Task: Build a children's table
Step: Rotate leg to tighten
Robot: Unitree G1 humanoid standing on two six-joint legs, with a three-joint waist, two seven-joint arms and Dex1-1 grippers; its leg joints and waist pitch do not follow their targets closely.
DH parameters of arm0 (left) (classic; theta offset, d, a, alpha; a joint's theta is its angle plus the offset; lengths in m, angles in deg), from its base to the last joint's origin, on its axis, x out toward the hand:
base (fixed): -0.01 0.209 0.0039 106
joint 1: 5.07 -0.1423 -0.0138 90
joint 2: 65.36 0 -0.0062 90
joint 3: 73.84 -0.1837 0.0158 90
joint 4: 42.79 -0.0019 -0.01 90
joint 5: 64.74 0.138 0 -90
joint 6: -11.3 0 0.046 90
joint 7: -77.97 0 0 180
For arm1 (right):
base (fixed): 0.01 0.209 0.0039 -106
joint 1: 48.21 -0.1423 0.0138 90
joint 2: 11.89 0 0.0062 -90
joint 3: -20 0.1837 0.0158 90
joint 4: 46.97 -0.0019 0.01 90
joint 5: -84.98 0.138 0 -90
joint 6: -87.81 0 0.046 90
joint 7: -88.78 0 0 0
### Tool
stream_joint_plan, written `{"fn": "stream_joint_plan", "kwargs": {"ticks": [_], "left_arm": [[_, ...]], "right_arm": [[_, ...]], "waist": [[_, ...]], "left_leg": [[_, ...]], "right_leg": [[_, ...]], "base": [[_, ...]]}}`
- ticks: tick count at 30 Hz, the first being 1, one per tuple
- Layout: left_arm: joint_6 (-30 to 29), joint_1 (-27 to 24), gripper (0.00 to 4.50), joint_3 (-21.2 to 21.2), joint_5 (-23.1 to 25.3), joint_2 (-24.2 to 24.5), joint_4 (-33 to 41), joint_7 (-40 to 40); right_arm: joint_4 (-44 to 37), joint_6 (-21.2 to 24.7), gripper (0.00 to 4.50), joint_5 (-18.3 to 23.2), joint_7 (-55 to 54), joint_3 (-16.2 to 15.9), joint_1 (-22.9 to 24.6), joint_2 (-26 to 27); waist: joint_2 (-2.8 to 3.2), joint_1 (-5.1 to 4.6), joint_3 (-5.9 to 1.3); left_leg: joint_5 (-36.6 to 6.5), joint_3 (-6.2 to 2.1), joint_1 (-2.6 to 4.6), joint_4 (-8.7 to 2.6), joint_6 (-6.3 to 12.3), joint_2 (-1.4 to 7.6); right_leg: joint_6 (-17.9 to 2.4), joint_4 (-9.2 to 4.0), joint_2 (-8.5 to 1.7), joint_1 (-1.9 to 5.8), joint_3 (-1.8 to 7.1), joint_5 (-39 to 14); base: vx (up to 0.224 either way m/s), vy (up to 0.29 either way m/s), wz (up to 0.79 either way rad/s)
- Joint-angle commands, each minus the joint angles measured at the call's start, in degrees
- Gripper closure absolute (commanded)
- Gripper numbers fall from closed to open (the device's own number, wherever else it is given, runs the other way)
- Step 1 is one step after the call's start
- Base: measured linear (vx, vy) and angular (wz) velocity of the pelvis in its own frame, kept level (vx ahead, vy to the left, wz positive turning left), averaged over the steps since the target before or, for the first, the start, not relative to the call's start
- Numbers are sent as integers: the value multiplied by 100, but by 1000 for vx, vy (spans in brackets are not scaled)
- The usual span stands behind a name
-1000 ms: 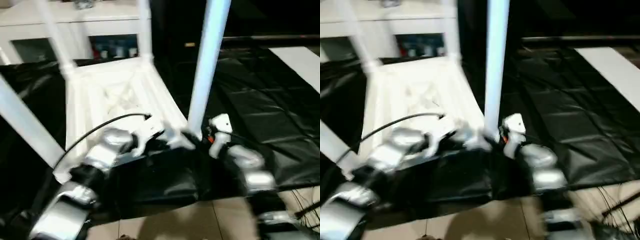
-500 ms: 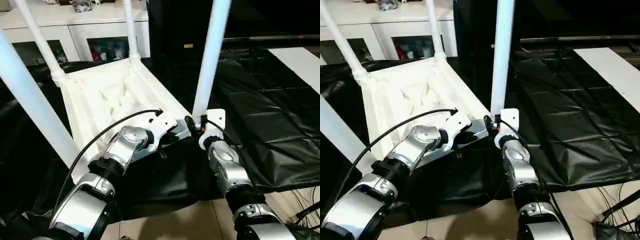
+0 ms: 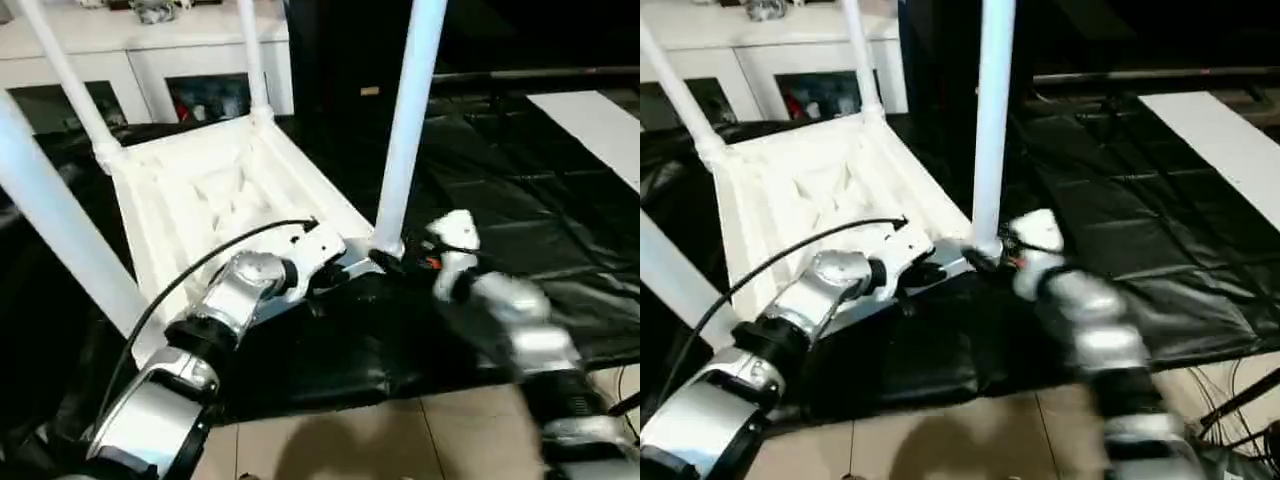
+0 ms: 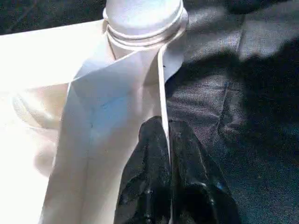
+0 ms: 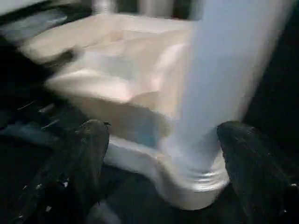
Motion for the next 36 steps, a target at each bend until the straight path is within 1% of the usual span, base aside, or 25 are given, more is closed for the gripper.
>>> {"fn": "stream_joint_plan", "kwargs": {"ticks": [1, 2, 3, 4, 5, 6, 7, 8, 9, 12, 13, 14, 15, 16, 17, 18, 21, 22, 25, 26, 31, 32, 33, 36], "left_arm": [[92, -180, 450, -197, 39, 113, 156, 386], [88, -195, 450, -208, 32, 136, 190, 445], [82, -212, 450, -222, 24, 163, 229, 513], [77, -260, 450, -258, -11, 231, 335, 720], [91, -360, 450, -309, -123, 334, 546, 1106], [110, -427, 450, -343, -200, 397, 690, 1352], [126, -496, 450, -378, -284, 458, 838, 1594], [64, -594, 450, -440, -383, 557, 1058, 1903], [57, -603, 450, -447, -389, 568, 1079, 1929], [-40, -739, 450, -539, -420, 762, 1386, 2229], [-38, -765, 450, -537, -392, 816, 1430, 2245], [-35, -781, 450, -530, -382, 846, 1454, 2256], [-35, -789, 450, -525, -383, 861, 1464, 2271], [-56, -805, 450, -528, -386, 888, 1494, 2303], [-60, -815, 450, -536, -383, 907, 1513, 2327], [-65, -836, 450, -558, -377, 947, 1555, 2386], [-132, -893, 450, -582, -388, 1002, 1701, 2444], [-155, -915, 450, -583, -378, 1020, 1756, 2450], [-178, -928, 450, -582, -356, 1035, 1782, 2435], [-176, -929, 450, -578, -341, 1036, 1780, 2414], [-164, -931, 450, -592, -328, 1049, 1769, 2369], [-170, -935, 450, -596, -327, 1051, 1777, 2363], [-171, -943, 450, -602, -325, 1055, 1789, 2359], [-217, -975, 450, -610, -320, 1066, 1856, 2341]], "right_arm": [[-213, 1, 64, 80, 689, -253, 5, -140], [-231, 21, 64, 104, 765, -249, 8, -187], [-254, 47, 64, 136, 852, -250, 12, -243], [-322, 155, 64, 233, 1100, -264, 22, -381], [-376, 276, 64, 343, 1453, -305, 34, -534], [-398, 334, 64, 389, 1644, -333, 38, -616], [-401, 358, 64, 415, 1802, -356, 38, -684], [-350, 317, 64, 392, 1985, -392, 21, -764], [-341, 306, 64, 385, 1998, -397, 18, -771], [-93, 53, 64, 190, 2154, -465, -87, -901], [6, -23, 64, 119, 2143, -468, -140, -937], [46, -29, 64, 113, 2152, -458, -166, -951], [51, -23, 64, 117, 2160, -456, -170, -953], [59, -31, 64, 111, 2162, -471, -178, -961], [72, -47, 64, 99, 2158, -483, -182, -959], [120, -119, 64, 53, 2128, -513, -193, -950], [195, -196, 64, 6, 2124, -539, -214, -916], [233, -272, 64, -19, 2162, -570, -219, -895], [322, -413, 64, -97, 2202, -643, -227, -873], [441, -537, 64, -165, 2161, -667, -262, -852], [559, -635, 64, -203, 2108, -685, -307, -811], [578, -642, 89, -202, 2096, -677, -315, -794], [583, -637, 97, -190, 2091, -668, -319, -775], [648, -691, 102, -180, 2103, -669, -345, -726]], "waist": [[-126, 80, -362], [-122, 95, -371], [-117, 98, -373], [-115, 110, -378], [-111, 134, -388], [-111, 149, -391], [-95, 164, -394], [-115, 161, -389], [-99, 172, -393], [-103, 165, -368], [-135, 173, -360], [-118, 214, -357], [-113, 232, -354], [-110, 274, -351], [-111, 295, -354], [-110, 303, -355], [-108, 315, -365], [-119, 311, -366], [-122, 313, -371], [-124, 314, -372], [-126, 309, -377], [-136, 309, -376], [-129, 311, -376], [-134, 311, -380]], "left_leg": [[-1618, -100, 28, -370, 446, 156], [-1507, -94, 33, -355, 499, 171], [-1455, -85, 42, -351, 520, 172], [-1392, -87, 45, -344, 549, 174], [-1291, -87, 41, -339, 595, 184], [-1249, -94, 35, -340, 626, 193], [-1223, -88, 32, -337, 653, 212], [-1253, -74, 32, -335, 668, 215], [-1272, -86, 35, -337, 646, 222], [-1436, -77, 64, -362, 524, 227], [-1499, -76, 76, -371, 457, 227], [-1565, -61, 117, -364, 414, 233], [-1576, -53, 122, -362, 406, 230], [-1586, -45, 136, -368, 387, 242], [-1609, -48, 143, -378, 356, 252], [-1603, -54, 123, -384, 333, 252], [-1567, -56, 116, -384, 314, 245], [-1541, -51, 109, -378, 326, 236], [-1424, -51, 90, -365, 368, 225], [-1395, -49, 86, -359, 384, 223], [-1351, -51, 84, -355, 405, 221], [-1357, -49, 87, -354, 417, 223], [-1358, -50, 86, -353, 420, 223], [-1341, -50, 85, -352, 425, 226]], "right_leg": [[-1058, -544, -319, 291, 199, -1852], [-1161, -527, -324, 287, 208, -1656], [-1203, -524, -317, 275, 208, -1573], [-1276, -504, -306, 285, 201, -1419], [-1344, -468, -295, 299, 196, -1189], [-1389, -451, -294, 310, 188, -1095], [-1448, -427, -289, 300, 184, -966], [-1498, -428, -288, 288, 182, -933], [-1510, -409, -300, 289, 179, -943], [-1477, -446, -300, 254, 192, -1241], [-1444, -461, -308, 255, 202, -1406], [-1431, -477, -314, 219, 218, -1538], [-1410, -482, -306, 214, 223, -1580], [-1380, -481, -301, 201, 233, -1581], [-1361, -473, -306, 200, 236, -1575], [-1337, -460, -313, 213, 236, -1568], [-1313, -446, -311, 219, 237, -1477], [-1314, -444, -310, 224, 236, -1438], [-1316, -435, -312, 241, 230, -1356], [-1318, -436, -313, 238, 229, -1354], [-1335, -424, -303, 246, 222, -1318], [-1327, -426, -301, 245, 223, -1329], [-1329, -425, -305, 245, 224, -1339], [-1325, -423, -305, 244, 224, -1341]], "base": [[0, 0, 0], [0, 0, 0], [0, 0, 0], [0, 0, 0], [0, 0, 0], [0, 0, 0], [0, 0, 0], [0, 0, 0], [0, 0, 0], [0, 0, 0], [0, 0, 0], [0, 0, 0], [0, 0, 0], [0, 0, 0], [0, 0, 0], [0, 0, 0], [0, 0, 0], [0, 0, 0], [0, 0, 0], [0, 0, 0], [0, 0, 0], [0, 0, 0], [0, 0, 0], [0, 0, 0]]}}
